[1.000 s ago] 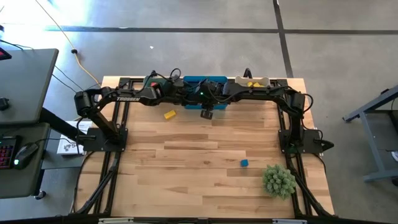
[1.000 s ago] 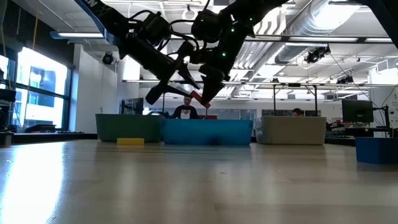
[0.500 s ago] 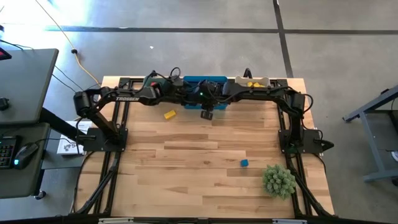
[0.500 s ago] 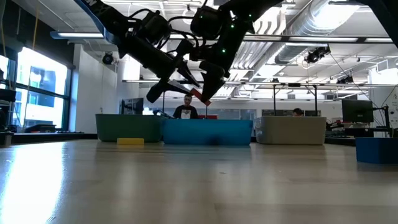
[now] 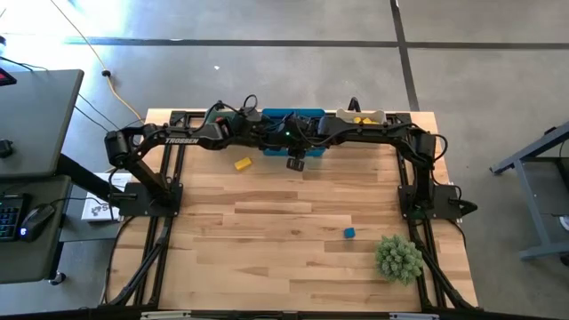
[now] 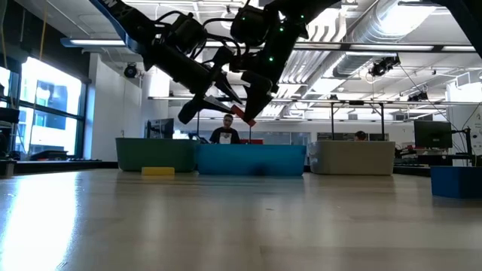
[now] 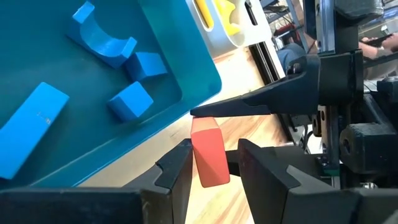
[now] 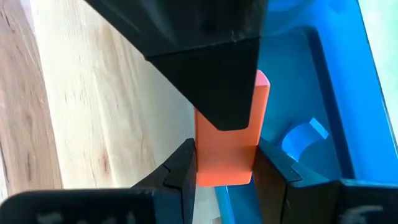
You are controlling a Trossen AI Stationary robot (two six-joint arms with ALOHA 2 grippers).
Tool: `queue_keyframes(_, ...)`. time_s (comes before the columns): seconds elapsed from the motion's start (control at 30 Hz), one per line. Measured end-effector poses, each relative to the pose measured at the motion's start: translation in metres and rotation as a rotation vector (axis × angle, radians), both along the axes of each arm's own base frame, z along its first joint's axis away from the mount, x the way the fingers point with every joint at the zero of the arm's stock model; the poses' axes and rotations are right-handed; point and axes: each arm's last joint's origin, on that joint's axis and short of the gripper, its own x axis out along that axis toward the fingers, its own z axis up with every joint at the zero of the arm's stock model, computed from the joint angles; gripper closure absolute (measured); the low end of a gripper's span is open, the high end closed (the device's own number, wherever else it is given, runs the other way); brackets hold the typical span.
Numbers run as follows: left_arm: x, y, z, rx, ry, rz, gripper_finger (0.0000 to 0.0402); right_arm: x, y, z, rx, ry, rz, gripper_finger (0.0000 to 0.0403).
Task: Sort & place blocks by color
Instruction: Put the orange block into the green bin
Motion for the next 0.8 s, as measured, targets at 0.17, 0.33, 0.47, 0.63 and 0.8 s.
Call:
queue_keyframes(0.17,0.0002,-0.0008,-0.0006,-0.006,0.002,-0.012,0.0286,-0.0003,0.0002,-0.0002,0.003,0.003,0.000,0.0307)
queue_keyframes(0.33,0.0003,-0.0011,-0.0008,-0.006,0.003,-0.019,0.0286,-0.0005,0.0005,-0.0003,0.008,0.005,-0.006,0.0307)
queue_keyframes(0.47,0.0005,-0.0012,-0.0008,0.003,0.004,-0.033,0.0286,-0.0015,0.0014,-0.0010,0.014,0.016,-0.013,0.0307)
queue_keyframes(0.63,0.0015,0.0004,0.0013,0.035,-0.017,-0.029,0.0286,-0.0027,0.0015,-0.0008,0.012,0.028,-0.021,0.0307)
queue_keyframes(0.8,0.0010,-0.0003,0.0001,0.032,-0.004,-0.051,0.0281,-0.0031,0.0015,-0.0009,0.017,0.031,-0.023,0.0307)
